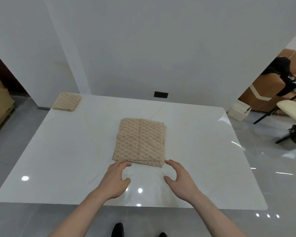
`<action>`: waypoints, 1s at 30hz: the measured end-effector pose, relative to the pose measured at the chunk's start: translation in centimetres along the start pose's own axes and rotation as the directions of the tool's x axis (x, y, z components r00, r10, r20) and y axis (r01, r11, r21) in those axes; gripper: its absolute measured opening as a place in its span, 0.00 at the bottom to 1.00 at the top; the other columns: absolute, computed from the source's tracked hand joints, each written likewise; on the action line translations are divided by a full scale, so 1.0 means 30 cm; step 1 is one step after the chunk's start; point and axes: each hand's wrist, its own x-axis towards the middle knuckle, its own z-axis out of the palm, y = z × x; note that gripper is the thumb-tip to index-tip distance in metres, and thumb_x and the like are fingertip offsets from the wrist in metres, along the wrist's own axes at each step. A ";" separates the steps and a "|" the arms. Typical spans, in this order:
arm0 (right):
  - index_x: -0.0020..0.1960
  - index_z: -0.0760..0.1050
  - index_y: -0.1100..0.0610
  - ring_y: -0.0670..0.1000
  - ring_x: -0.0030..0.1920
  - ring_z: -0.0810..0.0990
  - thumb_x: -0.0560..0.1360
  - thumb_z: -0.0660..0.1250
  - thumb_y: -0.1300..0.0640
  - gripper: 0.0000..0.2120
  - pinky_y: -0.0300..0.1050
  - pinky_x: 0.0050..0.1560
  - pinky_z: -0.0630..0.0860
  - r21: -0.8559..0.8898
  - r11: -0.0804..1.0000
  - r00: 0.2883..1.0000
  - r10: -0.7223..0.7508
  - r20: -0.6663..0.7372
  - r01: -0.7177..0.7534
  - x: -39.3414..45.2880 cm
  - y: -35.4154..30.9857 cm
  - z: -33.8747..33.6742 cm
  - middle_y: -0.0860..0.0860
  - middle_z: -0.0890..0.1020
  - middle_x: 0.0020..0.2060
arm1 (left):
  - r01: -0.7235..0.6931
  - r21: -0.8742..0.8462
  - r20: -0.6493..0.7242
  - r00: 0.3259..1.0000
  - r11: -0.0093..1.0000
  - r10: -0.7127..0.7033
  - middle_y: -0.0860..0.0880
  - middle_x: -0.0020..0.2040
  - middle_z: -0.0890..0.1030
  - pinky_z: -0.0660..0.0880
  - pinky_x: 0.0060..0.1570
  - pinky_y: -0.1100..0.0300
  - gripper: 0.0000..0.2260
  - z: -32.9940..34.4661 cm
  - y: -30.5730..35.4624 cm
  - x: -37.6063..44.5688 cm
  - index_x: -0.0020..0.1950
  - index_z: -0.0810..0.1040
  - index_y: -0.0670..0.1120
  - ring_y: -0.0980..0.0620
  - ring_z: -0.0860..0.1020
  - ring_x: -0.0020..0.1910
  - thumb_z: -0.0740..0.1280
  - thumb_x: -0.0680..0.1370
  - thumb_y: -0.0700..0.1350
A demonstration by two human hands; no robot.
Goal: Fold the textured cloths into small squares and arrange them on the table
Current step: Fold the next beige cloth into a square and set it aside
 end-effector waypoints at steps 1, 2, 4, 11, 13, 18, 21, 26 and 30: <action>0.77 0.66 0.44 0.41 0.76 0.64 0.78 0.68 0.53 0.28 0.33 0.71 0.58 0.000 1.000 1.000 -0.003 0.009 0.003 0.004 0.030 -0.014 0.39 0.66 0.75 | 0.009 0.007 -0.007 1.000 1.000 -0.009 0.57 0.80 0.59 0.60 0.74 0.59 0.25 0.023 0.017 0.004 0.76 0.67 0.55 0.52 0.59 0.77 0.65 0.79 0.47; 0.77 0.66 0.44 0.41 0.76 0.64 0.78 0.68 0.53 0.29 0.34 0.71 0.58 -0.004 1.000 1.000 -0.008 0.024 0.008 0.010 0.062 -0.028 0.40 0.66 0.76 | 0.022 0.014 -0.014 1.000 1.000 -0.022 0.56 0.80 0.59 0.60 0.74 0.59 0.25 0.047 0.035 0.006 0.76 0.67 0.56 0.52 0.59 0.78 0.65 0.79 0.47; 0.77 0.66 0.44 0.43 0.77 0.63 0.78 0.67 0.53 0.29 0.36 0.73 0.59 -0.012 1.000 0.998 -0.025 0.061 0.026 0.023 0.124 -0.056 0.41 0.64 0.77 | 0.053 0.021 -0.028 0.998 0.998 -0.052 0.56 0.81 0.58 0.59 0.75 0.59 0.25 0.093 0.074 0.009 0.76 0.67 0.56 0.52 0.58 0.78 0.65 0.79 0.48; 0.79 0.64 0.46 0.47 0.79 0.61 0.79 0.66 0.53 0.29 0.41 0.77 0.58 -0.070 0.995 0.990 -0.063 0.129 0.072 0.113 0.274 -0.088 0.45 0.62 0.79 | 0.111 0.082 -0.025 0.994 0.990 -0.110 0.55 0.81 0.58 0.59 0.75 0.60 0.26 0.188 0.156 0.051 0.77 0.67 0.55 0.53 0.58 0.78 0.65 0.79 0.47; 0.79 0.63 0.46 0.47 0.79 0.61 0.79 0.66 0.53 0.30 0.41 0.78 0.58 -0.071 0.993 0.987 -0.079 0.139 0.090 0.156 0.283 -0.079 0.45 0.62 0.80 | 0.109 0.106 -0.032 0.994 0.988 -0.106 0.55 0.80 0.58 0.59 0.75 0.61 0.26 0.184 0.154 0.088 0.76 0.67 0.55 0.52 0.59 0.77 0.65 0.78 0.47; 0.79 0.63 0.46 0.47 0.78 0.62 0.79 0.67 0.53 0.29 0.41 0.77 0.58 -0.074 0.985 0.983 -0.149 0.105 0.157 0.315 0.275 -0.014 0.45 0.62 0.79 | 0.101 0.181 -0.083 0.993 0.978 -0.087 0.53 0.81 0.58 0.61 0.76 0.57 0.28 0.159 0.080 0.236 0.78 0.65 0.54 0.50 0.59 0.78 0.65 0.77 0.45; 0.77 0.66 0.45 0.47 0.77 0.64 0.79 0.68 0.51 0.28 0.37 0.75 0.59 -0.096 0.972 0.976 -0.207 0.071 0.214 0.442 0.291 0.059 0.42 0.64 0.76 | 0.074 0.232 -0.138 0.989 0.970 -0.043 0.53 0.81 0.57 0.59 0.76 0.57 0.29 0.159 -0.010 0.367 0.78 0.64 0.54 0.50 0.57 0.79 0.64 0.77 0.46; 0.71 0.73 0.44 0.44 0.69 0.69 0.76 0.68 0.45 0.23 0.41 0.71 0.69 -0.157 0.927 0.938 -0.347 -0.010 0.341 0.650 0.404 0.245 0.38 0.70 0.67 | -0.046 0.349 -0.230 0.964 0.936 0.134 0.61 0.79 0.57 0.55 0.78 0.52 0.29 0.311 -0.268 0.553 0.80 0.59 0.60 0.54 0.55 0.79 0.61 0.78 0.55; 0.69 0.74 0.41 0.46 0.68 0.70 0.72 0.64 0.41 0.25 0.48 0.65 0.73 -0.284 0.863 0.853 -0.481 -0.205 0.418 0.692 0.508 0.408 0.37 0.73 0.66 | -0.146 0.338 -0.430 0.855 0.930 0.290 0.65 0.79 0.57 0.50 0.78 0.57 0.28 0.431 -0.385 0.587 0.79 0.60 0.61 0.60 0.53 0.80 0.61 0.79 0.54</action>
